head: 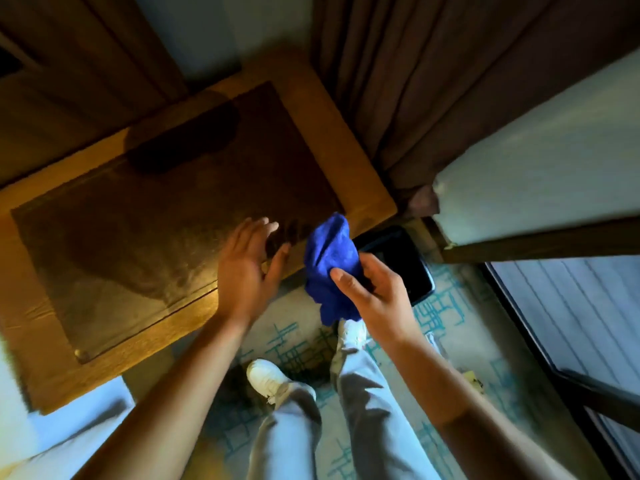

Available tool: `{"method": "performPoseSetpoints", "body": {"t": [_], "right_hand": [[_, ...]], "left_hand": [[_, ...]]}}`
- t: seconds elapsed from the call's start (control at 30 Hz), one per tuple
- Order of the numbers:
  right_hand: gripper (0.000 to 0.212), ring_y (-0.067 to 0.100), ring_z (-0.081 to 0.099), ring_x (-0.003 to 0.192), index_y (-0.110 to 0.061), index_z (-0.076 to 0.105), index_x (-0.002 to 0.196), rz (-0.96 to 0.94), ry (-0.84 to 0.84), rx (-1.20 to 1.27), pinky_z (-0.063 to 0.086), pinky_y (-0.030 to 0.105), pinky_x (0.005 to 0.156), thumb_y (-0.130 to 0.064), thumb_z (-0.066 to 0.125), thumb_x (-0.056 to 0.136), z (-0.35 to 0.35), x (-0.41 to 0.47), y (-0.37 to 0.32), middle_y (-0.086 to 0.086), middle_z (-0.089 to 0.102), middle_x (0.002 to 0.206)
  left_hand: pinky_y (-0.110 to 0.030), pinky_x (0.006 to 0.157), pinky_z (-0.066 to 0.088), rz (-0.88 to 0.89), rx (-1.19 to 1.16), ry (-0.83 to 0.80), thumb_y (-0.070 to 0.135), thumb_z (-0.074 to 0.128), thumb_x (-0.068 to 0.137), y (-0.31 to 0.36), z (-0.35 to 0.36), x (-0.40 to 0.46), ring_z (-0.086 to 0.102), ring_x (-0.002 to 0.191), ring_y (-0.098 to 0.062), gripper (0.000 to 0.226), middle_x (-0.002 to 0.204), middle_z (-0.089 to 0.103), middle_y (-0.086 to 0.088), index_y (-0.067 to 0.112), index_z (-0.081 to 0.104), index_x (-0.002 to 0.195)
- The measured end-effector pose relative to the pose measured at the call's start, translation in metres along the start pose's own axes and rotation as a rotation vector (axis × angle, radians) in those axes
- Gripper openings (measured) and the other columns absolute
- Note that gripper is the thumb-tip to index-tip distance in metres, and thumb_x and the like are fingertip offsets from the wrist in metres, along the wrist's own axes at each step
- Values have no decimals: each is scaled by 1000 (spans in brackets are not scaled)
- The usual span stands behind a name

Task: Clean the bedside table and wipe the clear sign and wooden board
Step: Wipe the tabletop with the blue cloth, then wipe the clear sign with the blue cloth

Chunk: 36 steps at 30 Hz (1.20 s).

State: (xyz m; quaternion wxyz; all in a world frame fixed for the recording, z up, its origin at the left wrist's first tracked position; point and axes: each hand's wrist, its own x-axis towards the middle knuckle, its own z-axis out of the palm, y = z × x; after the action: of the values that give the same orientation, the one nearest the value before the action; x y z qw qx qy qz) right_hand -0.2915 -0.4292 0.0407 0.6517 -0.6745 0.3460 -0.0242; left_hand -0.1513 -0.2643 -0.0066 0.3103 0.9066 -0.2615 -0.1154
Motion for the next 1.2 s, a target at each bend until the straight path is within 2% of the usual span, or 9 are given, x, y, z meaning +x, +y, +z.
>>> {"method": "performPoseSetpoints", "body": {"t": [0.07,0.13,0.4,0.57,0.67,0.8,0.9,1.03,1.2], "right_hand": [[30,5,41,53,-7,55,76,36,69,-11,34,22,47,-27,76,86,-35,-2,19,-10,49,57],[35,7,43,54,-3,58,80,75,143,-54,35,25,47,-34,73,83,-74,-9,42,-7,50,60],[50,11,42,57,-2,59,84,277,438,-102,33,32,50,-52,66,82,-165,-111,149,13,53,62],[22,5,49,63,-10,68,92,400,583,28,40,25,57,-31,73,89,-152,-198,216,-1,65,72],[6,1,53,60,-12,70,93,436,650,57,43,20,58,-18,73,91,-143,-226,253,1,69,75],[8,2,52,58,-15,69,87,469,720,59,42,20,57,-19,74,90,-140,-246,294,0,68,72],[7,8,59,66,-19,70,91,474,754,66,47,26,64,-23,74,90,-149,-255,320,-2,72,79],[18,9,64,79,-18,63,103,456,853,94,50,25,72,-23,75,90,-173,-275,347,-6,72,92],[18,7,64,73,-22,59,95,478,933,136,51,35,71,-20,76,89,-204,-293,421,-3,71,89]], "left_hand": [[-53,120,26,60,253,-144,53,45,99,-14,39,7,27,152,-32,55,157,43,-9,19,53,142],[-60,121,17,107,358,-236,55,43,100,-16,73,14,13,156,-34,58,165,29,-9,23,46,149],[-64,122,7,347,623,-333,52,52,97,-14,135,44,5,156,-36,71,169,14,-9,28,25,159],[-61,123,2,383,651,-303,52,41,100,-18,141,40,0,156,-36,71,170,6,-10,26,14,161],[-61,123,2,410,707,-275,52,40,101,-17,143,36,0,156,-38,73,170,4,-13,24,11,161],[-61,124,3,486,672,-237,41,53,99,-5,157,24,5,156,-39,78,168,6,-19,10,15,159],[-53,124,11,682,522,-247,35,57,95,18,190,-14,19,153,-38,67,165,19,-19,9,33,152],[-46,106,40,850,301,-344,27,61,87,58,259,-88,54,127,-37,48,148,48,-18,11,59,131],[-42,88,50,890,235,-560,34,57,84,87,377,-156,61,106,-35,41,133,60,-14,15,68,118]]}}
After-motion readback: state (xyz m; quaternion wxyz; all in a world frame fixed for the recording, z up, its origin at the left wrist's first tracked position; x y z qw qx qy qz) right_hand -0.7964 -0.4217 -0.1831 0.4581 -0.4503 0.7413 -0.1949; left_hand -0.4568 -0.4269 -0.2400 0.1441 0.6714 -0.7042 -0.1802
